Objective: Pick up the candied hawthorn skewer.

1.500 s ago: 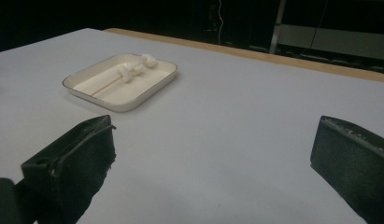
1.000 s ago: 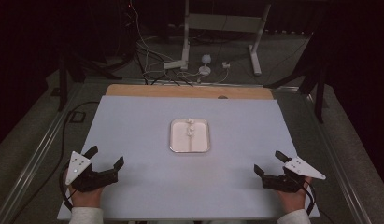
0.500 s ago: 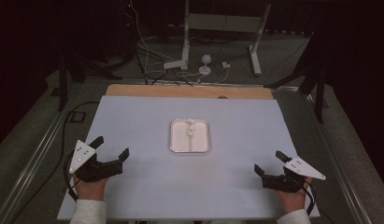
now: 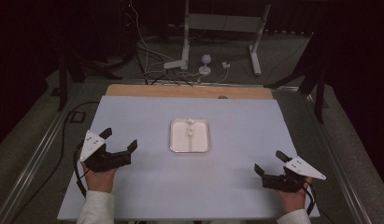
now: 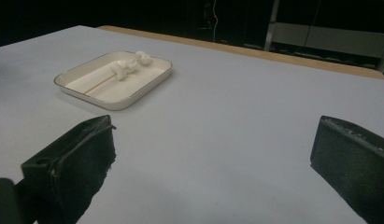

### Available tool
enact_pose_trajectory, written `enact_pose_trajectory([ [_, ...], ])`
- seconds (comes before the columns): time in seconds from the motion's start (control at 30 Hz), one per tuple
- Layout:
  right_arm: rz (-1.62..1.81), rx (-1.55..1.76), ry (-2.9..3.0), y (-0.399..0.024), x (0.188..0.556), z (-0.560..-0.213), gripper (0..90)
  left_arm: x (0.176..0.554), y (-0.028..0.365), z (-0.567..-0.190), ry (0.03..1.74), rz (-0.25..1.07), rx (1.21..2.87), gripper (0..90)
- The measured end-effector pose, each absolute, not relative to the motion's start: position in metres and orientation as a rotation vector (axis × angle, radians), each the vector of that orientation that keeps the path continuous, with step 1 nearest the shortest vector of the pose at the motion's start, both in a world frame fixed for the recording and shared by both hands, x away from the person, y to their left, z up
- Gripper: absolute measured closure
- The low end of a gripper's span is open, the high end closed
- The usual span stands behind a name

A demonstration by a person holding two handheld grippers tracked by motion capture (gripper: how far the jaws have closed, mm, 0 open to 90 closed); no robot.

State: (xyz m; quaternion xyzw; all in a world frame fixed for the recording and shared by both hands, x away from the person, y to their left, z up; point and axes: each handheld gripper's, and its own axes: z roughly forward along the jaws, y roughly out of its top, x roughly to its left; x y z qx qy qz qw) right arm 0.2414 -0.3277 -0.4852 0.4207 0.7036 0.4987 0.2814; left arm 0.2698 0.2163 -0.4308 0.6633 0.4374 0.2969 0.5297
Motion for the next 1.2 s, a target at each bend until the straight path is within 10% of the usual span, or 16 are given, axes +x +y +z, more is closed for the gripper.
enact_pose_trajectory([
  [1.2,1.335,1.133,1.892,-0.328,0.243,-0.487,0.0,0.32,0.15,-0.444,1.027,0.615,1.658,1.2],
])
